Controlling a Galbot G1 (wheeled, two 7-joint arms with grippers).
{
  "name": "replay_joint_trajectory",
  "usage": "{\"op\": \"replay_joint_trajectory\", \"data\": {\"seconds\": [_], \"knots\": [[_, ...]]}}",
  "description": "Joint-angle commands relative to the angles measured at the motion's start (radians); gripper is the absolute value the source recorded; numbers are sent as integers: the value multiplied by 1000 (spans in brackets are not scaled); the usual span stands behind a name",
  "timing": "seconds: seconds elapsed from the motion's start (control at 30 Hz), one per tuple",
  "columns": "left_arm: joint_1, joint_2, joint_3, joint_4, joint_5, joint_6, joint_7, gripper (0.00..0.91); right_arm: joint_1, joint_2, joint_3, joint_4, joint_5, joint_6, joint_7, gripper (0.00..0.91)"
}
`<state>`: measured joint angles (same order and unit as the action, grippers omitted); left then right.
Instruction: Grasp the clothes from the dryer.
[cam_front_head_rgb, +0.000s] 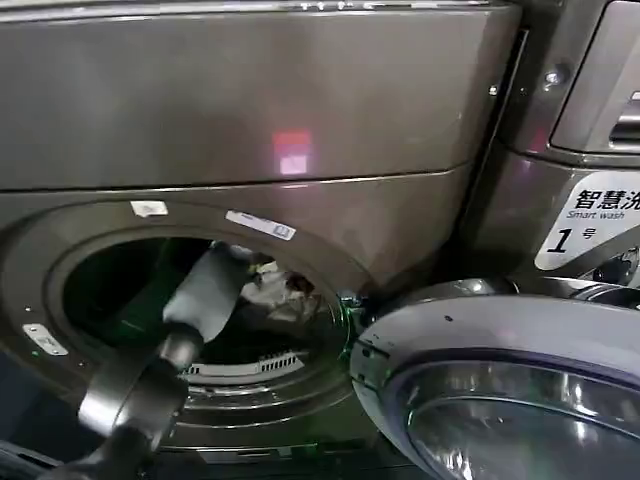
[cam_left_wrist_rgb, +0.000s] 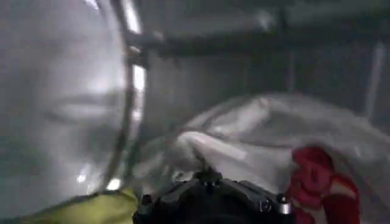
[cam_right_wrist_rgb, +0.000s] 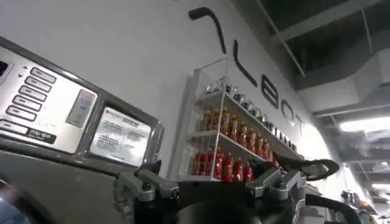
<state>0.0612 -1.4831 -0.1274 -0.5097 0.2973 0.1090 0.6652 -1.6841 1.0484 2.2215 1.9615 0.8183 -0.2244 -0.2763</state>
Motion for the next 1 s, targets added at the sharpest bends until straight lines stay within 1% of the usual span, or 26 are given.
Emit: {"op": "replay_joint_trajectory", "data": {"seconds": [0.03, 0.13, 0.27, 0.43, 0.5, 0.63, 0.7, 0.83, 0.97, 1.0], "knots": [[184, 28, -225, -291, -218, -84, -253, 0, 0, -2, 1, -4, 0, 5, 1, 907], [259, 24, -253, -394, -294, -122, -323, 0, -1, -1, 2, -4, 0, 7, 0, 907], [353, 3, -284, -504, -360, -200, -456, 0, -4, -3, 7, -6, 0, 10, -1, 907], [439, -20, -338, -643, -399, -256, -585, 0, -5, -5, 8, -10, 1, 18, 0, 907], [474, -29, -354, -677, -381, -275, -642, 0, -4, -7, 7, -10, 1, 19, 2, 907], [562, -52, -374, -775, -378, -258, -748, 0, -7, -17, 19, -13, 6, 24, 13, 907], [609, -66, -385, -829, -378, -249, -778, 0, -9, -19, 24, -16, 9, 42, 19, 907], [670, -80, -380, -897, -348, -255, -778, 0, -13, -23, 31, -15, 8, 44, 30, 907], [682, -86, -380, -911, -327, -265, -776, 0, -14, -20, 37, -20, 12, 62, 38, 907], [681, -87, -381, -916, -322, -268, -777, 0, -16, -19, 44, -20, 12, 56, 34, 907]]}}
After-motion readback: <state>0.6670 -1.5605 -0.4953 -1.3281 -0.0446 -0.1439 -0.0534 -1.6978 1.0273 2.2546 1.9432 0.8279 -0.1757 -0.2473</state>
